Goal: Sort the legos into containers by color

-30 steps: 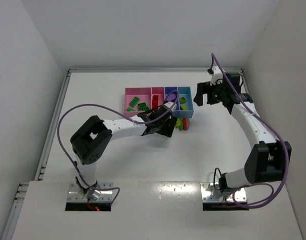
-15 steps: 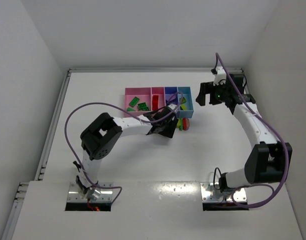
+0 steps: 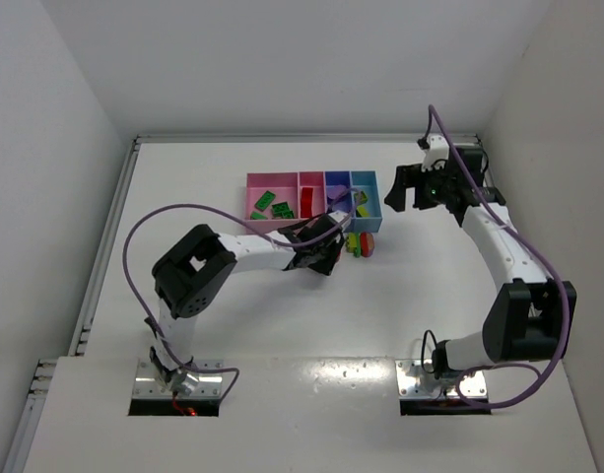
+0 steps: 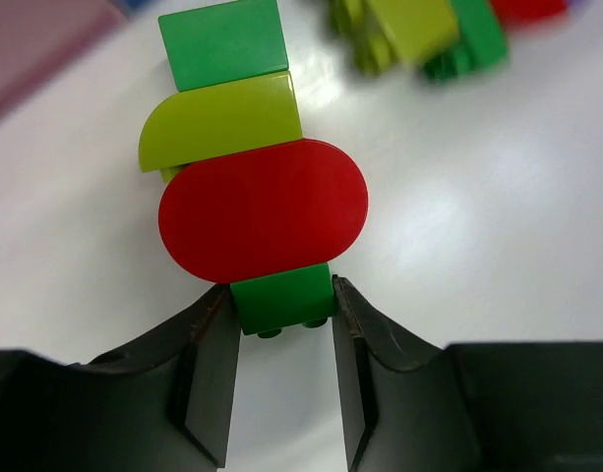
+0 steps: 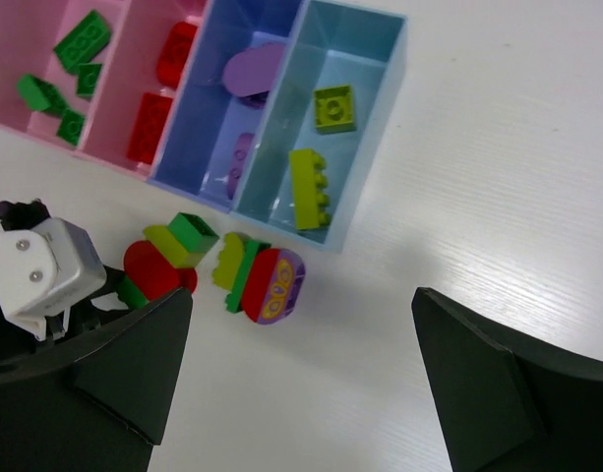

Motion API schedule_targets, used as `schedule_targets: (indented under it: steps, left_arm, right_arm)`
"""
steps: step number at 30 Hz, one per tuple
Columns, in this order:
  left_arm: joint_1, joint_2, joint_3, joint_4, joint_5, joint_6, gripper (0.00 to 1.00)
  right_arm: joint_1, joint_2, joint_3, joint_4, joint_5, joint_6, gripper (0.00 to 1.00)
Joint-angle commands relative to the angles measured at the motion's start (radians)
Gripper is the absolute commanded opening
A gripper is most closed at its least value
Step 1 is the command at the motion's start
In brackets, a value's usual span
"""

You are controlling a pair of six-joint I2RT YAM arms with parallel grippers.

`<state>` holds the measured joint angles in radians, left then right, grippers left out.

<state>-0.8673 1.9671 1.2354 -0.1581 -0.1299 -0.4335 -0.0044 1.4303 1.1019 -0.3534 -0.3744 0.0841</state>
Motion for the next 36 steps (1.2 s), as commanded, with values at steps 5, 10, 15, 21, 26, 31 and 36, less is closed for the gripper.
schedule_targets:
  steps: [5, 10, 15, 21, 26, 31, 36]
  left_arm:
    - [-0.004, -0.293, -0.163, -0.053, 0.191, 0.366, 0.06]
    - [0.028, -0.522, -0.264, -0.081, 0.263, 0.554, 0.04]
    - [0.028, -0.64, -0.274, -0.072, 0.276, 0.579, 0.04]
    - [0.028, -0.64, -0.241, -0.061, 0.256, 0.57, 0.04]
    - [0.028, -0.64, -0.241, -0.052, 0.237, 0.57, 0.04]
    - [0.028, -0.64, -0.232, -0.052, 0.219, 0.57, 0.04]
    - [0.028, -0.651, -0.223, -0.052, 0.196, 0.57, 0.04]
  right_arm:
    - [0.02, 0.036, 0.01, 0.006, -0.371, 0.08, 0.94]
    - [0.059, 0.076, -0.051, 0.117, -0.606, 0.23, 0.94]
    - [0.115, 0.156, -0.039, 0.189, -0.774, 0.311, 0.92]
    - [0.178, 0.217, 0.022, 0.226, -0.908, 0.333, 0.86]
    - [0.208, 0.228, 0.033, 0.245, -0.942, 0.344, 0.8]
    - [0.218, 0.228, 0.01, 0.245, -0.933, 0.344, 0.76]
    - [0.218, 0.246, -0.008, 0.22, -0.913, 0.313, 0.71]
